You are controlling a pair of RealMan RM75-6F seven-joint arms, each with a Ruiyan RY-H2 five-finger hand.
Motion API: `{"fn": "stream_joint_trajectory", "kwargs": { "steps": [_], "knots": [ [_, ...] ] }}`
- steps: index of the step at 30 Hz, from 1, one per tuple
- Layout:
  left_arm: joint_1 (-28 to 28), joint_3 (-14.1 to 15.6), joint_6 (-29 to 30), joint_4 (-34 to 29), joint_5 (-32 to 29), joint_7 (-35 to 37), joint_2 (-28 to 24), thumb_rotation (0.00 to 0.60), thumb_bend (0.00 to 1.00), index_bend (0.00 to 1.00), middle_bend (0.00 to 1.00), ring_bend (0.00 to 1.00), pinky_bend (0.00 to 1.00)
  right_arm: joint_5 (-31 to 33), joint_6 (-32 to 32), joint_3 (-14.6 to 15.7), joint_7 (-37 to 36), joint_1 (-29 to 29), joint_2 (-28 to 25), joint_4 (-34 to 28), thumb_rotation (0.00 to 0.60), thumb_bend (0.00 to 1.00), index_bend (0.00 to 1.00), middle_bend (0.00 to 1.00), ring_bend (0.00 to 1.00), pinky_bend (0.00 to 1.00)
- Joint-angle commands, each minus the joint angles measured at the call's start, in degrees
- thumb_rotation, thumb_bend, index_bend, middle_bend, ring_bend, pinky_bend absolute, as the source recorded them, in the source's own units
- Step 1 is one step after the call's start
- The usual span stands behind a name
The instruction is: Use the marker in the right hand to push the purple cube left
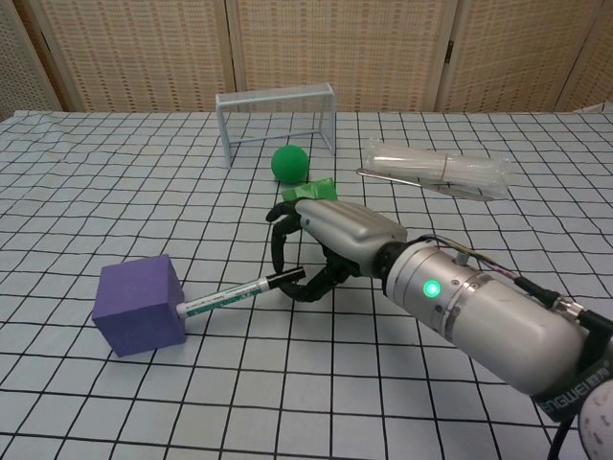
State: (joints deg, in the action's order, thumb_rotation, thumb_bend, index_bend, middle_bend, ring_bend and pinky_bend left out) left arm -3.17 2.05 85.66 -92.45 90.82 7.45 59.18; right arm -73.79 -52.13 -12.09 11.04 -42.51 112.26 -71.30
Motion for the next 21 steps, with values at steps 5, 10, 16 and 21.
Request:
{"fn": "stream_joint_trajectory", "kwargs": {
  "steps": [5,10,16,21],
  "knots": [
    [0.13,-0.06,0.26,0.32,0.04,0.76,-0.16,0.6,0.4,0.0,0.0,0.0,0.14,0.32,1.88,-1.43,-2.81,-2.79,4.3,4.33,0.6,0.45,0.87,0.12,0.0,0.0],
    [0.28,-0.21,0.6,0.38,-0.05,0.97,-0.17,0.6,0.4,0.0,0.0,0.0,0.14,0.3,2.97,-2.66,-3.89,-4.99,6.98,7.04,0.6,0.45,0.87,0.12,0.0,0.0],
    [0.41,-0.28,0.85,0.41,-0.05,1.37,-0.25,0.6,0.4,0.0,0.0,0.0,0.14,0.95,4.19,-4.71,-4.93,-7.71,9.99,10.35,0.6,0.45,0.87,0.12,0.0,0.0],
    [0.47,-0.3,0.9,0.57,-0.05,1.92,-0.45,0.6,0.4,0.0,0.0,0.0,0.14,1.77,5.43,-6.58,-5.83,-10.29,12.95,14.1,0.6,0.45,0.87,0.12,0.0,0.0]
  ]
}}
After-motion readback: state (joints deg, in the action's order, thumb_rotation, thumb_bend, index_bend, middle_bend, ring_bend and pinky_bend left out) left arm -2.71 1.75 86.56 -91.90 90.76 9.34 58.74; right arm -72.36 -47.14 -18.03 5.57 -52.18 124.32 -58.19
